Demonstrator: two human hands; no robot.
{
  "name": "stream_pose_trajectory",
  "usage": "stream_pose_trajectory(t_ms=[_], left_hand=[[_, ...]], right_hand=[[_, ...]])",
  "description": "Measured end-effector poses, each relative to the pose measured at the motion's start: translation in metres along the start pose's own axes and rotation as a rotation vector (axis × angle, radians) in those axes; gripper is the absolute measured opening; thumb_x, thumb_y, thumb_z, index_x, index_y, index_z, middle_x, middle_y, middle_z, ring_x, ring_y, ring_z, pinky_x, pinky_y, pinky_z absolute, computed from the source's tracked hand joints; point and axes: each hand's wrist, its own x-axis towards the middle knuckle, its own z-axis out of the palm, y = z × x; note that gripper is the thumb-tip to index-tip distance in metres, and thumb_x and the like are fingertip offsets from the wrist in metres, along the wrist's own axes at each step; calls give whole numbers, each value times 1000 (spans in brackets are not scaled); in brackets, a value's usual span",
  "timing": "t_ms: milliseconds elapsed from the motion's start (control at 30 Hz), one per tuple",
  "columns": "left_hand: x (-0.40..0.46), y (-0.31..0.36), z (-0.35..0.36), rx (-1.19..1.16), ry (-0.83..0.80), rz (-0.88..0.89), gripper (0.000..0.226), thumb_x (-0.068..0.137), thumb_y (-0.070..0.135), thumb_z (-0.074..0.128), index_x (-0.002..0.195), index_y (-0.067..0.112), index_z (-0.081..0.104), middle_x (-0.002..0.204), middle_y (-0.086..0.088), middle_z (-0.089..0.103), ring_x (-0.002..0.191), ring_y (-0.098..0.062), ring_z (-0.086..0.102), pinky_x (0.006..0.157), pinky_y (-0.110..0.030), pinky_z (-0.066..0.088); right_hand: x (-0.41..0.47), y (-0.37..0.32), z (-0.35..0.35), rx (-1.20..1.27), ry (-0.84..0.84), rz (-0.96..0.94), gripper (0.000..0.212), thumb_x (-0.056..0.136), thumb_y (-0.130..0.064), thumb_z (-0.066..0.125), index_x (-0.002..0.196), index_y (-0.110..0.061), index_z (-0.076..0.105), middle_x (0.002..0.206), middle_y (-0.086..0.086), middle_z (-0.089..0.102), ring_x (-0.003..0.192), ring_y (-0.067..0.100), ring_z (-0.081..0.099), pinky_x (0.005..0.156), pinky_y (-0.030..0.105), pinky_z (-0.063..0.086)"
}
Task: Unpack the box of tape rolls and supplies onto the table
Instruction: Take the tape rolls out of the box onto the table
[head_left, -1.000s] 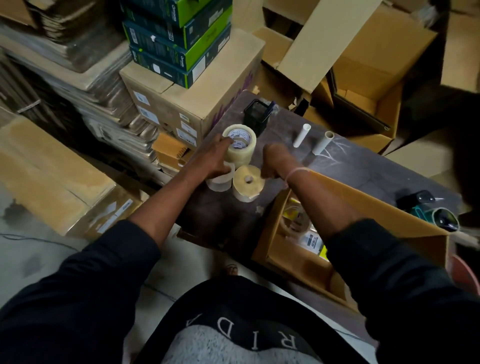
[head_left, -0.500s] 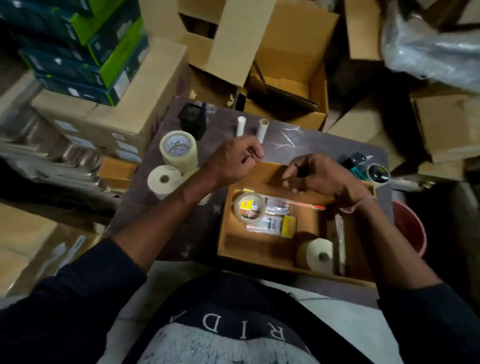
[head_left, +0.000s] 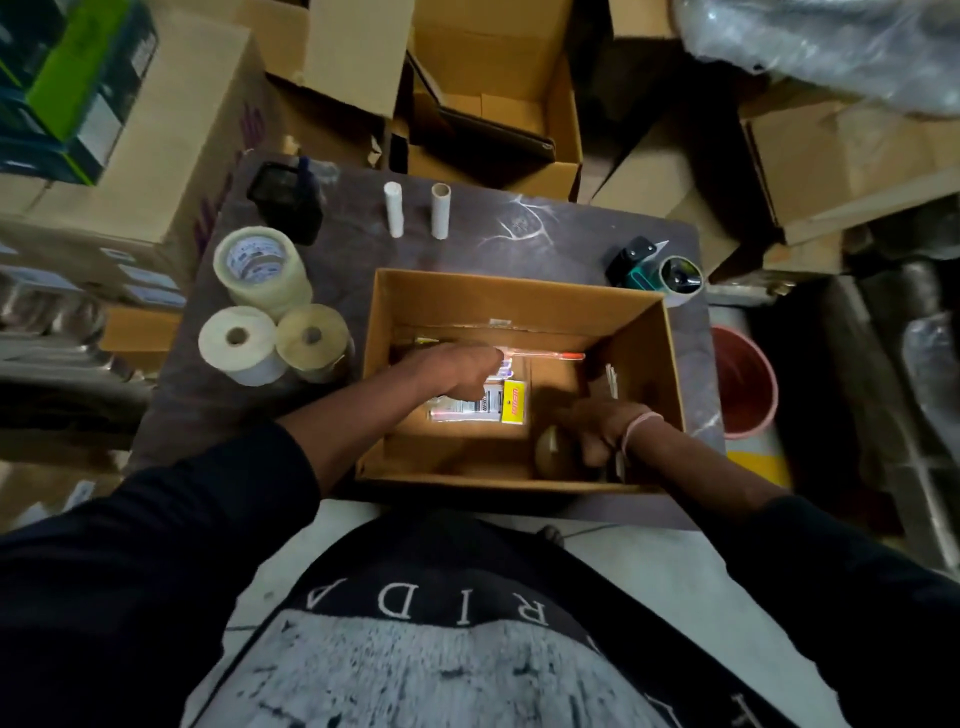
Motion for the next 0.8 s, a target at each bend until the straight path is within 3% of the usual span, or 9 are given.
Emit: stream_pose_trajectory(t_ms=[167, 200, 300, 433, 500, 567, 633, 733, 800], left_hand=[[6, -13, -5, -171, 127, -100, 34, 91, 11, 67, 124, 14, 59, 116, -5, 65, 100, -24, 63, 87, -41, 56], [6, -14, -7, -193, 119, -104, 36, 92, 12, 66, 127, 15, 59, 116, -4, 65, 100, -23, 63, 86, -38, 56], [6, -20, -7, -222, 75, -87, 42, 93, 17, 67, 134, 16, 56, 124, -3, 65, 106, -22, 63, 92, -38, 55], [2, -27, -10, -242, 6, -43, 49, 92, 20, 70, 138, 17, 53, 133, -2, 62, 115, -23, 61, 98, -42, 53], [-1, -30, -13, -243, -19, -21, 52, 92, 21, 71, 140, 17, 51, 134, -1, 61, 116, -23, 61, 98, -42, 52], [-6, -31, -18, -240, -51, -10, 55, 92, 21, 69, 143, 17, 49, 135, 0, 60, 117, -22, 60, 98, -41, 52], [-12, -35, -26, -236, -52, 5, 55, 92, 19, 68, 143, 15, 50, 132, 0, 62, 114, -20, 61, 92, -37, 53], [-20, -42, -39, -327, -3, 60, 45, 89, 11, 67, 133, 7, 57, 123, -9, 68, 102, -19, 64, 92, -41, 54], [-31, -46, -51, -409, 42, 78, 46, 91, 8, 67, 135, 7, 55, 124, -6, 66, 107, -18, 65, 97, -41, 54]], right_hand=[[6, 0, 1, -126, 85, -126, 44, 103, -30, 49, 140, -6, 52, 145, 15, 52, 134, 30, 50, 109, 35, 39], [5, -7, 3, 15, 97, -87, 43, 104, -28, 47, 139, -4, 54, 145, 16, 53, 133, 31, 51, 109, 36, 40], [6, -14, 3, 108, 136, -88, 37, 105, -14, 41, 133, 2, 57, 141, 20, 55, 130, 33, 54, 105, 37, 43], [-32, -32, -27, 48, 160, -41, 38, 106, -7, 38, 139, 8, 47, 148, 22, 46, 137, 36, 45, 113, 39, 36], [-30, -29, -35, 47, 153, -65, 43, 103, -15, 50, 141, 5, 47, 146, 22, 49, 135, 37, 47, 111, 40, 39], [-18, -24, -33, 163, 91, -12, 73, 85, -38, 74, 143, -4, 47, 139, 15, 57, 122, 33, 59, 99, 39, 52], [-22, -25, -40, 184, 78, -66, 98, 63, -51, 84, 143, -14, 42, 131, 6, 61, 113, 28, 63, 89, 33, 55], [-33, -18, -53, 335, 202, -142, 80, 59, -47, 88, 125, -25, 46, 117, 0, 65, 103, 22, 62, 84, 33, 52], [-41, -13, -60, 484, 250, -189, 70, 60, -36, 90, 117, -28, 49, 109, -3, 65, 102, 20, 62, 84, 36, 52]])
